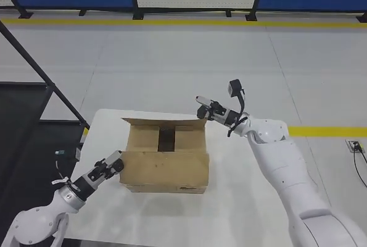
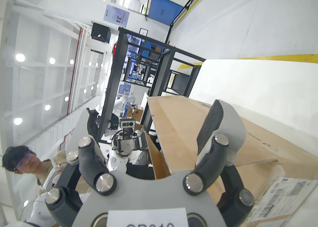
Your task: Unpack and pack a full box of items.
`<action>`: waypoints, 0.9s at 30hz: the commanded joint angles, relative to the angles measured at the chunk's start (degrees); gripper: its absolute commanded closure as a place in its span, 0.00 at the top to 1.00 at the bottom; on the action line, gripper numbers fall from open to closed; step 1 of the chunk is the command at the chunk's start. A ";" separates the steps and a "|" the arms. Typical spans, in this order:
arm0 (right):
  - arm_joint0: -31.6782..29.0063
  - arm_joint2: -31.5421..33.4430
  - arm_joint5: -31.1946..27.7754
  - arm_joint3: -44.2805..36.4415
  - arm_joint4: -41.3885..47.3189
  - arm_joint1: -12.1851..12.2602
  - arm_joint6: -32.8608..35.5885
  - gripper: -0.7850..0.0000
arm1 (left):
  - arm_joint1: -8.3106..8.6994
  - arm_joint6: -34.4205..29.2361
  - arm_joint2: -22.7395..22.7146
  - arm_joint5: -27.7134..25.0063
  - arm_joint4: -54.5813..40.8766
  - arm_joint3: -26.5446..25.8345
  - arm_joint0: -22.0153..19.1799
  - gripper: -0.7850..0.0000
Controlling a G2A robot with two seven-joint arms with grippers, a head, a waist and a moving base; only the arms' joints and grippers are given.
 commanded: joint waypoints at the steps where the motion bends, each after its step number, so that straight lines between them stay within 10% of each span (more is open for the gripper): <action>1: -0.97 -0.28 3.05 -2.41 -0.03 0.20 1.98 1.00 | -0.06 0.66 0.84 -0.06 0.94 0.46 -0.43 1.00; 12: -8.34 -0.82 21.78 -14.18 3.54 0.93 5.31 1.00 | -0.38 3.52 3.74 -0.21 3.92 1.86 -2.03 1.00; 27: -13.61 -1.62 30.77 -23.26 5.39 1.87 5.02 1.00 | -0.45 4.38 4.37 0.33 4.88 1.66 -1.86 1.00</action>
